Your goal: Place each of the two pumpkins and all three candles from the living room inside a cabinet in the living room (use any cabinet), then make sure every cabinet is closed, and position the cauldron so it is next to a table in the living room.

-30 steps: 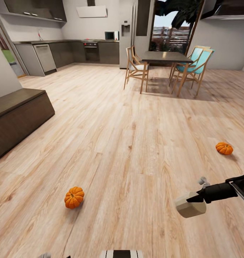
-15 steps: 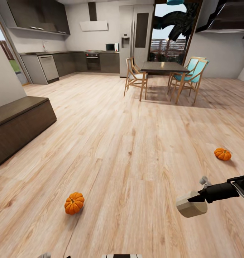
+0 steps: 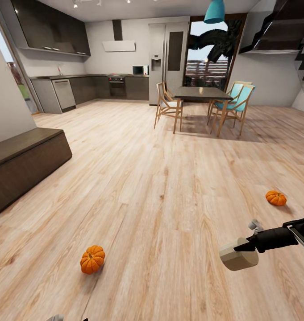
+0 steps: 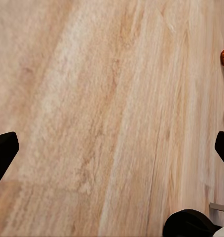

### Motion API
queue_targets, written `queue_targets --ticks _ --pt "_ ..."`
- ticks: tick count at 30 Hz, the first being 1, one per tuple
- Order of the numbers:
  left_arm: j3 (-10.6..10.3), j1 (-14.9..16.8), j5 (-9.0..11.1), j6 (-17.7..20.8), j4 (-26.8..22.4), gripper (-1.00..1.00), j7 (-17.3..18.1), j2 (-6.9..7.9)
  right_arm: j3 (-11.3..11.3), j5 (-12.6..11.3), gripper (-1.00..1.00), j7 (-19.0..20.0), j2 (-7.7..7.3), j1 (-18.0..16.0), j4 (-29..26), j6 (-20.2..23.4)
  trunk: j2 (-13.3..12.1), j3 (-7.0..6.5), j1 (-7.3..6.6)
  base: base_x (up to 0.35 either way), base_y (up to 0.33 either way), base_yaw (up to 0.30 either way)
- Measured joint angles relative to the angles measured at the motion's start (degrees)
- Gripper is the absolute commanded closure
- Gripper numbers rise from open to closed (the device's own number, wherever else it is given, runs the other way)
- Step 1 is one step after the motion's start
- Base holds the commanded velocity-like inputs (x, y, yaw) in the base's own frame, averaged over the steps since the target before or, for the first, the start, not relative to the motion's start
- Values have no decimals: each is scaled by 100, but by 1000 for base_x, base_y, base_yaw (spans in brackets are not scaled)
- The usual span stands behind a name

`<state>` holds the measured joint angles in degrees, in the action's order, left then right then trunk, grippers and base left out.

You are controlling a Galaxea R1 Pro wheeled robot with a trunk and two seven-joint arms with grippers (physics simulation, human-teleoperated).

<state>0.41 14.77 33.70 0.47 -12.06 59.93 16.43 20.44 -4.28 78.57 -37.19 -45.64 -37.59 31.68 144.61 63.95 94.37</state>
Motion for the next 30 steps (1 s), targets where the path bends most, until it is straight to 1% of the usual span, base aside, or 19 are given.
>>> queue_targets --ticks 7,9,10,11,12,15,16,17,18,21,25,27,30 --pt "0 1 0 13 0 -100 -15 0 -10 -2 100 9 -8 0 -2 10 0 0 0 0 0 0" --pt "1 3 -1 19 0 -100 -20 -2 -129 -3 100 25 -110 -8 -89 279 0 0 0 0 0 0" --pt "0 2 -1 20 0 -100 -20 -1 -178 -6 100 25 -136 -12 -166 389 0 0 0 0 0 0" --pt "1 2 -1 21 1 -100 -19 -1 -299 -13 100 24 -175 -21 -396 630 0 -1 -1 0 0 0" --pt "1 1 -1 22 1 -100 -19 -1 -364 -10 100 19 -191 -22 -550 765 0 -1 0 0 0 0" --pt "1 3 -1 23 1 -100 -26 0 -807 11 100 -30 -310 -34 -1715 1689 1 -1 -1 0 0 0" --pt "1 -1 0 25 -2 -100 -31 -3 -999 144 100 -172 -449 -30 -2407 2205 0 0 0 0 0 0" --pt "1 0 -1 25 1 -100 -33 -3 -1134 6 100 -211 -515 -54 -2939 2472 1 -1 -2 0 0 0" --pt "1 -2 -1 29 0 -100 -34 -1 -1168 58 100 -272 -606 -62 -3252 2585 1 -1 -1 0 0 0" --pt "0 -1 -1 31 0 -100 -35 -4 -1222 78 100 -315 -688 -79 -3534 2691 0 0 0 0 0 0" --pt "0 1 -1 36 0 -100 -41 -1 -1267 73 100 -304 -718 -78 -3619 2700 0 0 0 0 0 0" --pt "0 0 -1 38 0 -100 -43 -1 -1298 75 100 -289 -777 -75 -3690 2680 0 0 0 0 0 0" --pt "1 -1 -1 37 0 -100 -46 0 -1407 75 100 -251 -971 -76 -3902 2656 1 -1 -1 0 0 0"
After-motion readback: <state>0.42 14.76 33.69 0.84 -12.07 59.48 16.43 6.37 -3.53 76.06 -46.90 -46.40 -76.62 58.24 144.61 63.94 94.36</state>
